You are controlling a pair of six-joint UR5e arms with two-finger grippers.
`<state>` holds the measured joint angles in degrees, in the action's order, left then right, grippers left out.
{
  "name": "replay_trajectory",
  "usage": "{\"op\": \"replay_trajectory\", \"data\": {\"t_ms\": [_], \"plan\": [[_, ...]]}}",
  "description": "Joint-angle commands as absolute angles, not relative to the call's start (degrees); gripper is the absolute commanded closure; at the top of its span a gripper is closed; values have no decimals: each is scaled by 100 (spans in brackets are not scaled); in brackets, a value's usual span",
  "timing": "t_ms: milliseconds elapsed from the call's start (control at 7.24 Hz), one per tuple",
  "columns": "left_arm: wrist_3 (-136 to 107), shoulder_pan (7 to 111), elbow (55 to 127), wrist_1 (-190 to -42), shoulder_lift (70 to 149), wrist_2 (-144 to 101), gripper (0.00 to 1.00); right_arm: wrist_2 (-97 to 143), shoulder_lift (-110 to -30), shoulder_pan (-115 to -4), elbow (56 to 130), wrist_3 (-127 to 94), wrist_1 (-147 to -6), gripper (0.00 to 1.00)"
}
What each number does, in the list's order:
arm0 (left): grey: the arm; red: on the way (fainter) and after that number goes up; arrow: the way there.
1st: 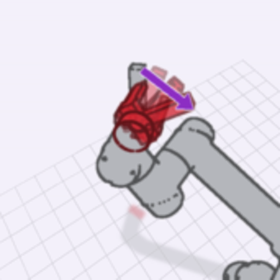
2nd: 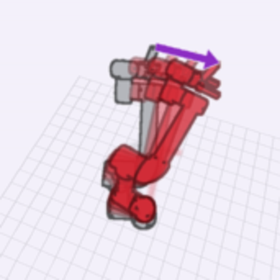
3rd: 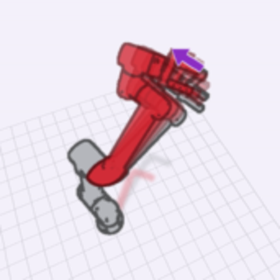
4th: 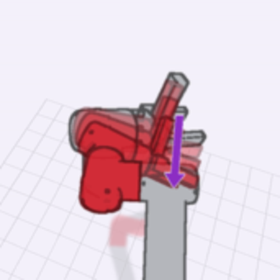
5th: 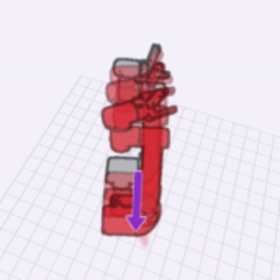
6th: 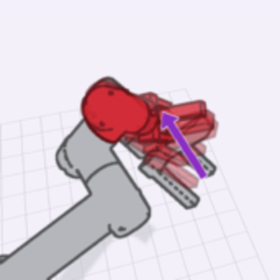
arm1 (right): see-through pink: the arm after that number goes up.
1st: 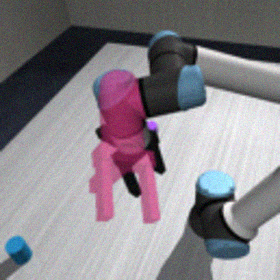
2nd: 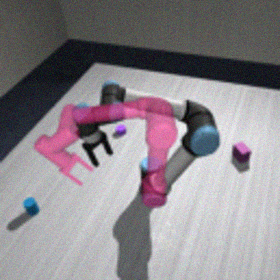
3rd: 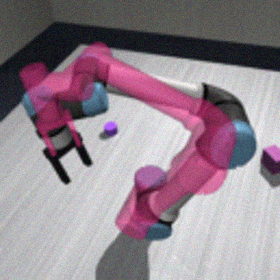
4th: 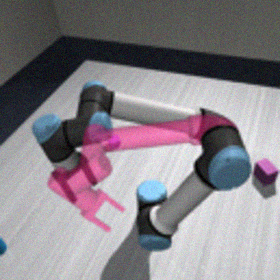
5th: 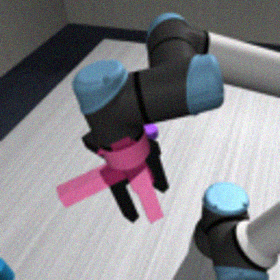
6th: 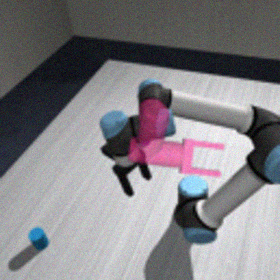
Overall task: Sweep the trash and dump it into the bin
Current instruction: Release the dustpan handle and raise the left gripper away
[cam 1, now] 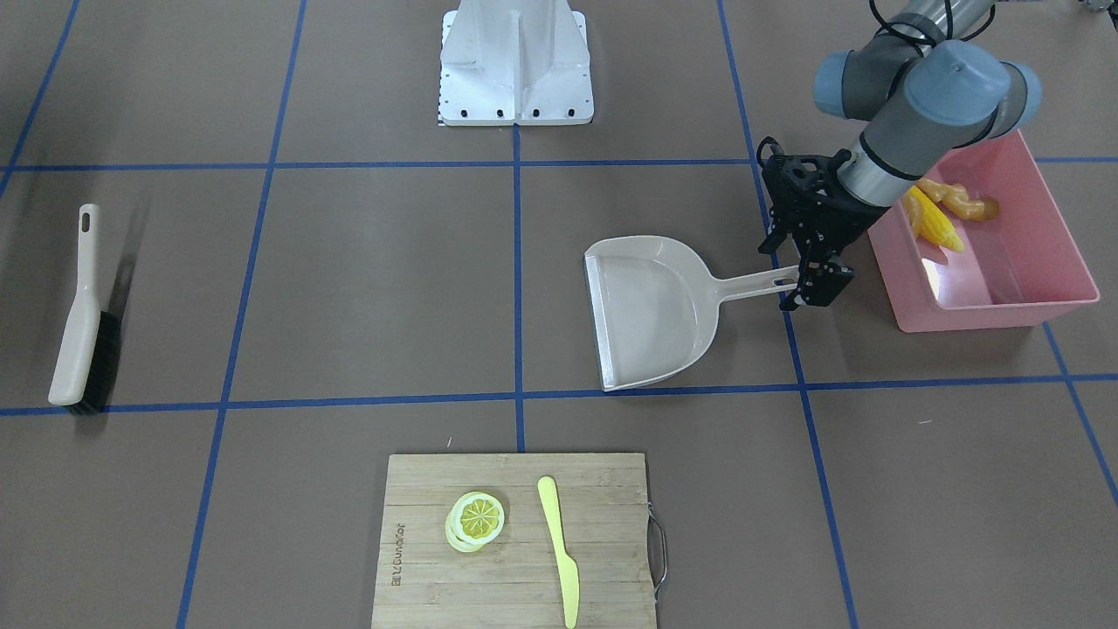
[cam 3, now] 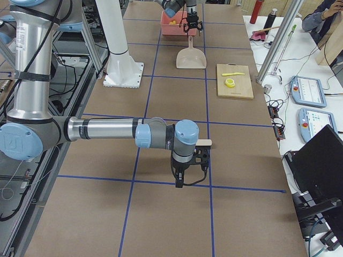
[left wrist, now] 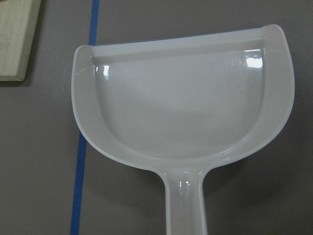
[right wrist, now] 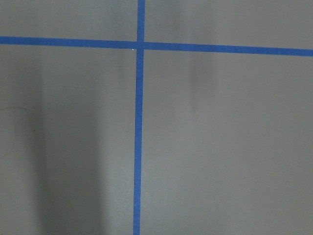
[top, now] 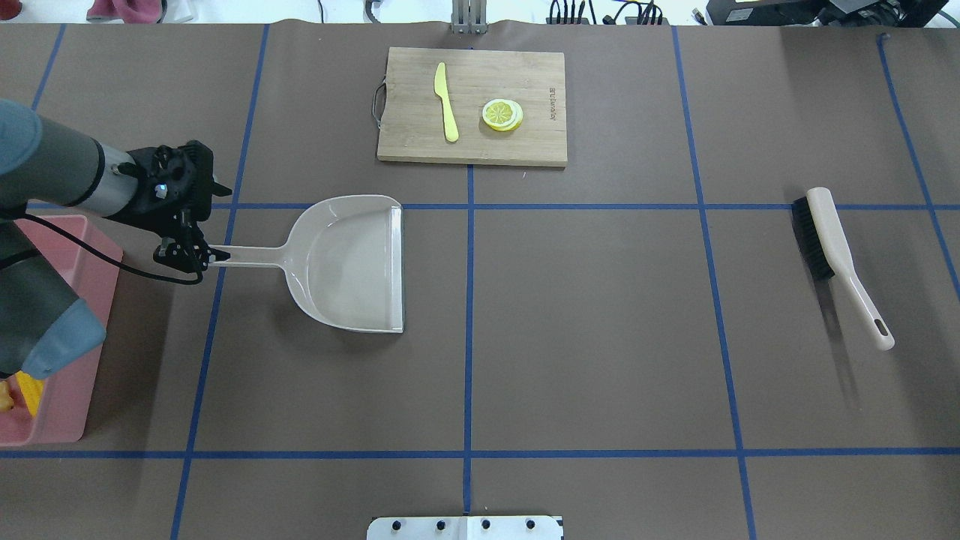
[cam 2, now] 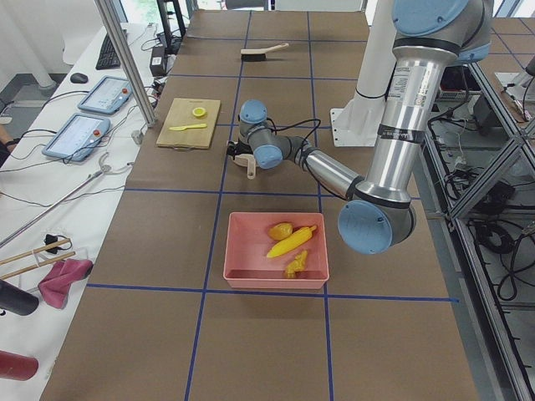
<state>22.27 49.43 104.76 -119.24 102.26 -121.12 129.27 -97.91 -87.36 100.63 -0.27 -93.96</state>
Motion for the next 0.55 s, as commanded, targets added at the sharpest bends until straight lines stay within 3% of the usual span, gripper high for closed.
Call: {"op": "replay_trajectory", "data": {"t_ms": [0, 415], "plan": [[895, 5185, 11342, -10913, 10213, -12120, 2, 12920, -9791, -8736, 10063, -26, -9396, 0], [-1032, 5877, 11470, -9701, 10257, -12111, 2, 12920, -9791, -8736, 10063, -26, -9396, 0]]}}
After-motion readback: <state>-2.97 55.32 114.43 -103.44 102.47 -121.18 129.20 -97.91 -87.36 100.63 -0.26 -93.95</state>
